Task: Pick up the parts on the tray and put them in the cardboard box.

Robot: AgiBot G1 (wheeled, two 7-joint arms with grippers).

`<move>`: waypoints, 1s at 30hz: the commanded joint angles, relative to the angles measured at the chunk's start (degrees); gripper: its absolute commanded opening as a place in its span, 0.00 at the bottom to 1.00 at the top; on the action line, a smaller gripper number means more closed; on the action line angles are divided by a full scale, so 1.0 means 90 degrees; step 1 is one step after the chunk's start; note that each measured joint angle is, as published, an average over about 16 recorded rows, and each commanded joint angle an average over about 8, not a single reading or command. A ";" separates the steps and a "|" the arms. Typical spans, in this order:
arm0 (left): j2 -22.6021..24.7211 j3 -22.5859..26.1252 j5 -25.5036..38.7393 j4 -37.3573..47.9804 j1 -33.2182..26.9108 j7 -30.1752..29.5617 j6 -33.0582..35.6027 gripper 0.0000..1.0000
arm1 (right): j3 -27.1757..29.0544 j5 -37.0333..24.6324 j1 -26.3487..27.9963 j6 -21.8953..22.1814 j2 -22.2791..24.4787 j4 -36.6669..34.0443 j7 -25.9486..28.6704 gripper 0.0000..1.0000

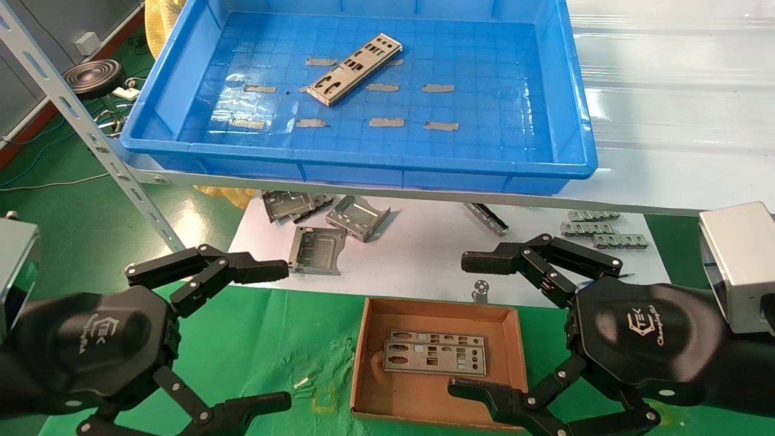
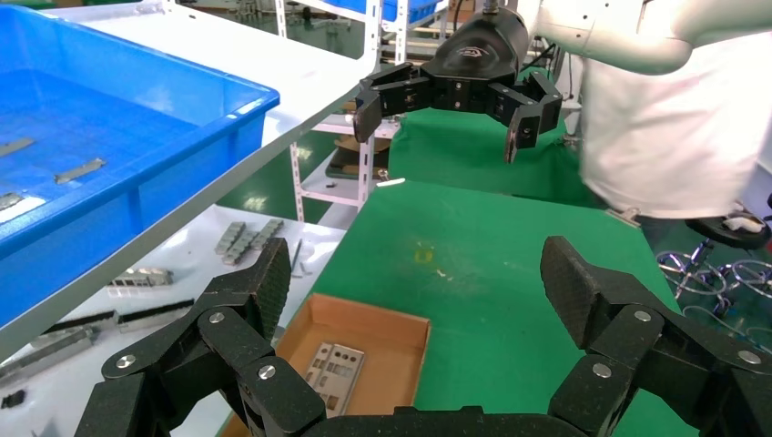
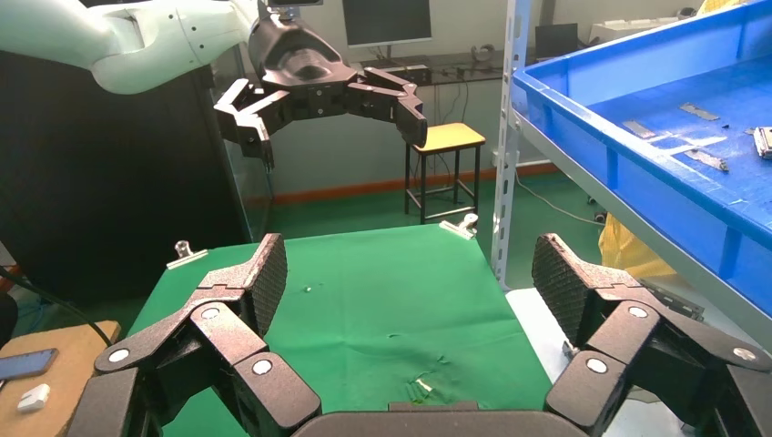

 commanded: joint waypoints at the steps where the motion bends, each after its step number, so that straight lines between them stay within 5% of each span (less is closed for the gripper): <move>1: 0.0000 0.0000 0.0000 0.0000 0.0000 0.0000 0.0000 1.00 | 0.0000 0.0000 0.0000 0.0000 0.0000 0.0000 0.0000 0.67; 6: 0.0000 0.0000 0.0000 0.0000 0.0000 0.0000 0.0000 1.00 | 0.0000 0.0000 0.0000 0.0000 0.0000 0.0000 0.0000 0.05; 7: 0.0000 0.0000 0.0000 0.0000 0.0000 0.0000 0.0000 1.00 | 0.0000 0.0000 0.0000 0.0000 0.0000 0.0000 0.0000 0.00; 30: 0.0000 0.0000 0.0000 0.0000 0.0000 0.0000 0.0000 1.00 | 0.0000 0.0000 0.0000 0.0000 0.0000 0.0000 0.0000 0.00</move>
